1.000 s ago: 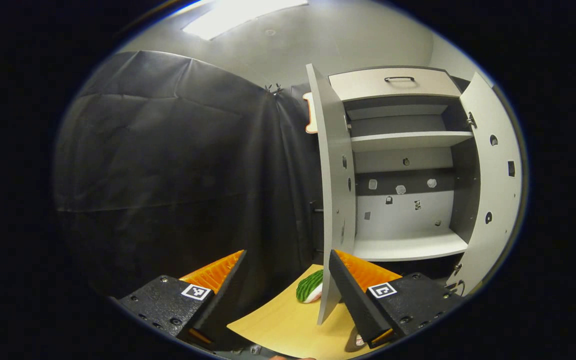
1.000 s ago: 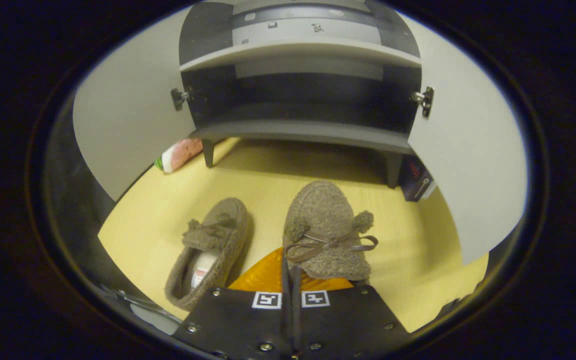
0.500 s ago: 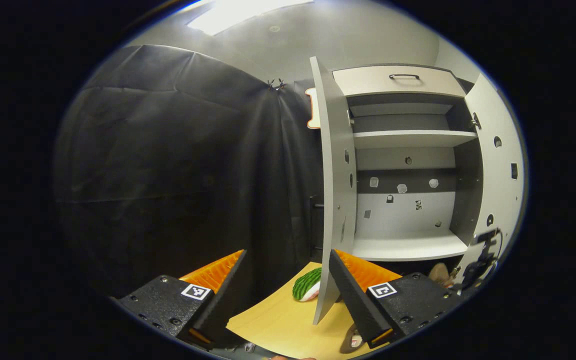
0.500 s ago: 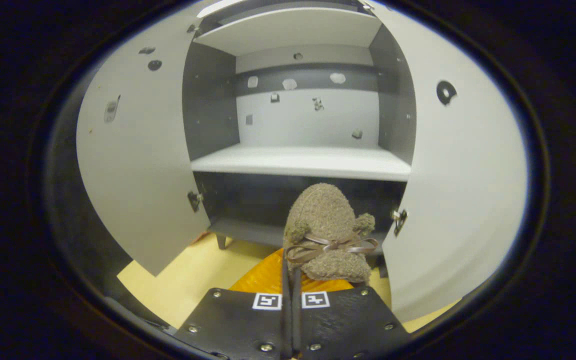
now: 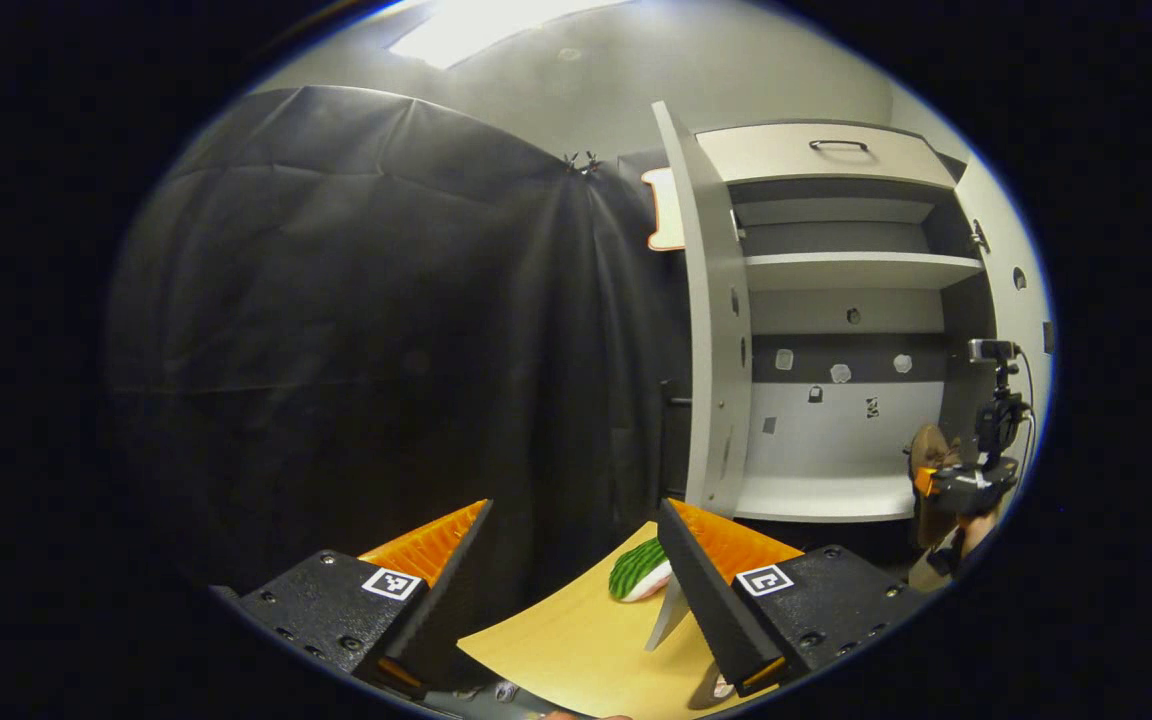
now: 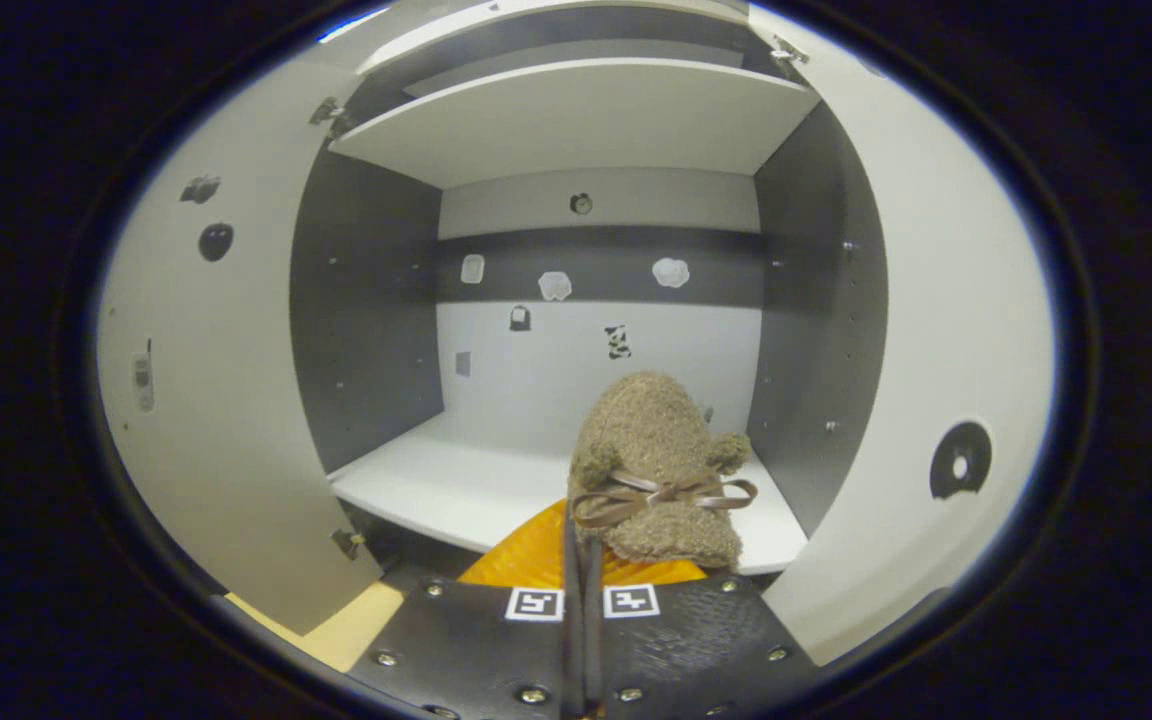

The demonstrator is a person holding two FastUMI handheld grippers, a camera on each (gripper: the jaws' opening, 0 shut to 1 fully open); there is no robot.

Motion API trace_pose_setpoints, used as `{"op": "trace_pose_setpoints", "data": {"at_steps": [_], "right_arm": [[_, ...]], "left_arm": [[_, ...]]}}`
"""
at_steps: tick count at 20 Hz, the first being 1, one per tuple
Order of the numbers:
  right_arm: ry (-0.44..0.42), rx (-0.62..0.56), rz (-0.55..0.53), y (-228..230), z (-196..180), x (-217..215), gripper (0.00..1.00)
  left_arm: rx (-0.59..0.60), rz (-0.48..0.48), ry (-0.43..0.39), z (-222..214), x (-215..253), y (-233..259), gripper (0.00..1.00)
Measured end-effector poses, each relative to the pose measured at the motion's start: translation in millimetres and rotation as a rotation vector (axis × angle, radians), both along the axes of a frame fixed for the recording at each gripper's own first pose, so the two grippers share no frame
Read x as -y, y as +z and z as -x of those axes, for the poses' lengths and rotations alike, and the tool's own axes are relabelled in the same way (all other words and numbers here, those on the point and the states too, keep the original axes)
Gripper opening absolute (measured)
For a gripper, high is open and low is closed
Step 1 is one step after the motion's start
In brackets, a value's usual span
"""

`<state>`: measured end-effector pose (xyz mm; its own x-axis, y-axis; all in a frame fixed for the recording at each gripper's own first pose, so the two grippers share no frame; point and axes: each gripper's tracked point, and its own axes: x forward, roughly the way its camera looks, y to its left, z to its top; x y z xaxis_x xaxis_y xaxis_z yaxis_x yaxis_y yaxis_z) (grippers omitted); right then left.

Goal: Grab one shoe with the right hand and put it into the shoe cabinet, grab the other shoe with the left hand and put it into the shoe cabinet; then close the right door with the right hand and the left door with the left hand.

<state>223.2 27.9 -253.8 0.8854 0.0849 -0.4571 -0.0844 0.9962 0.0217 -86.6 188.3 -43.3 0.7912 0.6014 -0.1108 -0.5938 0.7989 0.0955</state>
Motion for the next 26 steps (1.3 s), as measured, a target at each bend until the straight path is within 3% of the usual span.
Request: {"op": "trace_pose_setpoints", "data": {"at_steps": [6,11,18,22,23,26], "right_arm": [[-0.044,-0.020,0.050,-27.4,-76.4,9.6,0.00],[-0.074,-0.069,0.078,-61.0,-113.4,12.3,0.00],[-0.094,-0.150,0.067,-98.0,-131.8,12.5,0.01],[-0.132,-0.175,0.042,-100.2,-133.0,19.0,0.02],[-0.130,-0.188,0.026,-98.7,-129.2,17.2,0.04],[-0.113,-0.189,0.014,-88.7,-122.4,14.8,0.24]], "left_arm": [[-0.019,0.032,0.080,10.2,-17.1,-17.0,0.99],[-0.033,0.030,0.140,26.2,-28.0,-24.8,1.00],[-0.049,0.038,0.228,62.0,-43.5,-27.9,0.99],[-0.042,0.045,0.223,61.3,-46.0,-26.4,0.99],[-0.040,0.048,0.213,60.0,-45.3,-25.6,0.99],[-0.034,0.041,0.173,53.9,-39.7,-21.0,0.98]]}}
